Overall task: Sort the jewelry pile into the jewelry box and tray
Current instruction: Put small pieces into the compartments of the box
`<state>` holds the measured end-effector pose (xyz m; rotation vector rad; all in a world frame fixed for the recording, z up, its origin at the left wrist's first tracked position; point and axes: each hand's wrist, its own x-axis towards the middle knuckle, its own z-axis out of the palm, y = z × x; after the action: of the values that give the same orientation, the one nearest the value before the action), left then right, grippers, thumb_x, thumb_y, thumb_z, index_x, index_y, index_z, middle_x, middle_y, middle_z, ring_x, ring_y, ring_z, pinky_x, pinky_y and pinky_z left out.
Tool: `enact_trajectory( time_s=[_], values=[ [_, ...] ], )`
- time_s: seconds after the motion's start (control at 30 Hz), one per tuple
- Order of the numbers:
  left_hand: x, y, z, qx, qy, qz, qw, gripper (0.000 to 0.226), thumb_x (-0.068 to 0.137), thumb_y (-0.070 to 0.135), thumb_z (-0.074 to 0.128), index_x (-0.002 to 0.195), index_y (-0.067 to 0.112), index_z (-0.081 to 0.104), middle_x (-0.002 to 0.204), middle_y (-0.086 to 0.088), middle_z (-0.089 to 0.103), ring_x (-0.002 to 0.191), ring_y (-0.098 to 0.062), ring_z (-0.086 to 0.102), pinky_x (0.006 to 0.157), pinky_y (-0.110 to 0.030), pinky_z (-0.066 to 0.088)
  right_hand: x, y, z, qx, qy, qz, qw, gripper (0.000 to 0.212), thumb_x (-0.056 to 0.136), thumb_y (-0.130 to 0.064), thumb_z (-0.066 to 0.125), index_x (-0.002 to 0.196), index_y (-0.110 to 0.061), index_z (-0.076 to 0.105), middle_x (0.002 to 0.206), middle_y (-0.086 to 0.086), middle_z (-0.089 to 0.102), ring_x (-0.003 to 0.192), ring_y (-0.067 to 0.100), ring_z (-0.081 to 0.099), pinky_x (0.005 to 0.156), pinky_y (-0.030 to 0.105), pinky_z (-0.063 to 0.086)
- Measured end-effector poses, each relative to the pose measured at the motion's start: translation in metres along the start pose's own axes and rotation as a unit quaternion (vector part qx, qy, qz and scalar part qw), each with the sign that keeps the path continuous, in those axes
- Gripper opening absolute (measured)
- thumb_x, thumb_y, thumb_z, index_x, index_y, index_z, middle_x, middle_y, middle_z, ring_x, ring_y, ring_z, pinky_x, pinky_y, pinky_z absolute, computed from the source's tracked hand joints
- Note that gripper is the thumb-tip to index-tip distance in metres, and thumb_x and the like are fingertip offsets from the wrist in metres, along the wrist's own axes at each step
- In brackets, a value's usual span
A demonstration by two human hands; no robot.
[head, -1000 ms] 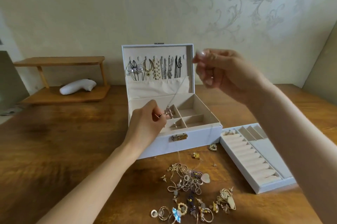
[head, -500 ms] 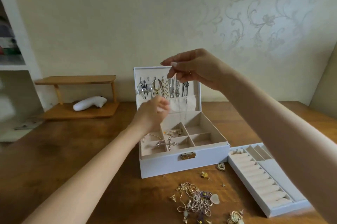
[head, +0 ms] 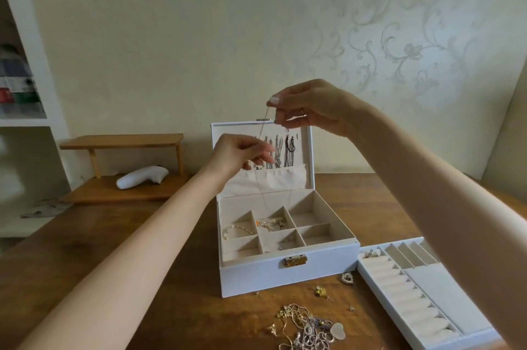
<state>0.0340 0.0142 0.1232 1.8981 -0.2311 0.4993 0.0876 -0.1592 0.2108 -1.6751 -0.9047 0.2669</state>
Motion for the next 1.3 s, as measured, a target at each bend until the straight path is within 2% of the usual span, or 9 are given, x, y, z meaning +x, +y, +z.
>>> enact_trajectory(
  time_s=[0.17, 0.3, 0.43, 0.57, 0.7, 0.8, 0.97, 1.1, 1.3],
  values=[
    [0.003, 0.005, 0.001, 0.043, -0.062, -0.008, 0.997, 0.013, 0.089, 0.017, 0.061, 0.088, 0.015, 0.073, 0.075, 0.007, 0.073, 0.071, 0.001, 0.064, 0.057, -0.009, 0.042, 0.004, 0.001, 0.001, 0.017, 0.025, -0.027, 0.999, 0.011, 0.084, -0.016, 0.068, 0.094, -0.012, 0.072, 0.073, 0.0, 0.066, 0.076, 0.012, 0.064, 0.087, 0.03, 0.052],
    [0.007, 0.012, 0.003, 0.034, -0.079, 0.002, 0.996, 0.019, 0.085, 0.021, 0.066, 0.095, 0.006, 0.073, 0.08, 0.006, 0.072, 0.076, -0.002, 0.067, 0.065, -0.007, 0.045, 0.005, -0.004, 0.005, -0.01, 0.052, -0.049, 0.997, 0.009, 0.085, -0.018, 0.068, 0.092, -0.015, 0.073, 0.071, -0.001, 0.064, 0.071, 0.01, 0.059, 0.069, 0.022, 0.046],
    [0.009, 0.025, 0.005, 0.054, -0.119, -0.019, 0.991, 0.028, 0.087, 0.033, 0.063, 0.111, 0.019, 0.065, 0.083, 0.002, 0.074, 0.077, -0.006, 0.068, 0.066, -0.009, 0.047, 0.008, -0.012, 0.011, -0.036, 0.078, -0.07, 0.994, 0.012, 0.085, -0.021, 0.069, 0.094, -0.015, 0.074, 0.068, -0.001, 0.063, 0.064, 0.009, 0.051, 0.059, 0.02, 0.036],
    [0.012, 0.032, 0.008, 0.011, -0.205, -0.066, 0.976, 0.038, 0.097, 0.043, 0.042, 0.12, 0.018, 0.059, 0.104, 0.001, 0.073, 0.096, -0.01, 0.067, 0.089, -0.026, 0.046, 0.005, -0.019, 0.015, -0.017, 0.072, -0.082, 0.994, 0.018, 0.088, -0.021, 0.066, 0.103, -0.012, 0.072, 0.06, 0.0, 0.058, 0.055, 0.01, 0.048, 0.053, 0.02, 0.038],
    [0.021, 0.036, 0.0, -0.259, -0.147, -0.145, 0.944, 0.029, 0.098, 0.034, 0.043, 0.106, 0.014, 0.063, 0.104, -0.001, 0.072, 0.089, -0.01, 0.068, 0.081, -0.026, 0.044, -0.008, -0.012, 0.009, 0.036, 0.075, -0.067, 0.994, 0.018, 0.09, -0.017, 0.062, 0.105, -0.012, 0.07, 0.056, -0.001, 0.055, 0.053, 0.01, 0.046, 0.052, 0.019, 0.037],
    [0.025, 0.04, -0.006, -0.367, -0.101, -0.17, 0.909, 0.024, 0.097, 0.027, 0.046, 0.098, 0.011, 0.064, 0.094, -0.002, 0.073, 0.085, -0.011, 0.07, 0.074, -0.023, 0.053, -0.022, 0.013, 0.004, 0.095, 0.078, -0.033, 0.992, 0.018, 0.091, -0.016, 0.058, 0.105, -0.012, 0.069, 0.055, -0.002, 0.053, 0.05, 0.008, 0.046, 0.05, 0.017, 0.036],
    [0.03, 0.047, -0.008, -0.318, -0.041, -0.199, 0.926, 0.01, 0.092, 0.007, 0.054, 0.085, 0.01, 0.062, 0.057, 0.001, 0.064, 0.056, -0.01, 0.066, 0.057, -0.023, 0.057, -0.042, 0.064, 0.009, 0.162, 0.072, 0.044, 0.983, 0.014, 0.085, -0.019, 0.06, 0.096, -0.013, 0.066, 0.053, -0.003, 0.054, 0.045, 0.006, 0.047, 0.044, 0.014, 0.038],
    [0.033, 0.046, -0.015, -0.251, -0.028, -0.202, 0.946, 0.009, 0.091, 0.003, 0.052, 0.091, 0.007, 0.06, 0.058, 0.0, 0.055, 0.048, -0.01, 0.06, 0.052, -0.023, 0.056, -0.056, 0.094, 0.014, 0.205, 0.072, 0.079, 0.973, 0.024, 0.074, -0.021, 0.063, 0.095, -0.009, 0.064, 0.058, -0.001, 0.057, 0.049, 0.007, 0.05, 0.045, 0.015, 0.038],
    [0.035, 0.049, -0.02, -0.226, -0.019, -0.186, 0.956, 0.01, 0.091, 0.002, 0.052, 0.089, 0.008, 0.061, 0.053, 0.0, 0.057, 0.046, -0.01, 0.058, 0.057, -0.023, 0.055, -0.069, 0.127, 0.029, 0.203, 0.083, 0.132, 0.967, 0.012, 0.084, -0.013, 0.062, 0.093, -0.005, 0.066, 0.057, 0.003, 0.06, 0.046, 0.008, 0.053, 0.041, 0.015, 0.04]
  ],
)
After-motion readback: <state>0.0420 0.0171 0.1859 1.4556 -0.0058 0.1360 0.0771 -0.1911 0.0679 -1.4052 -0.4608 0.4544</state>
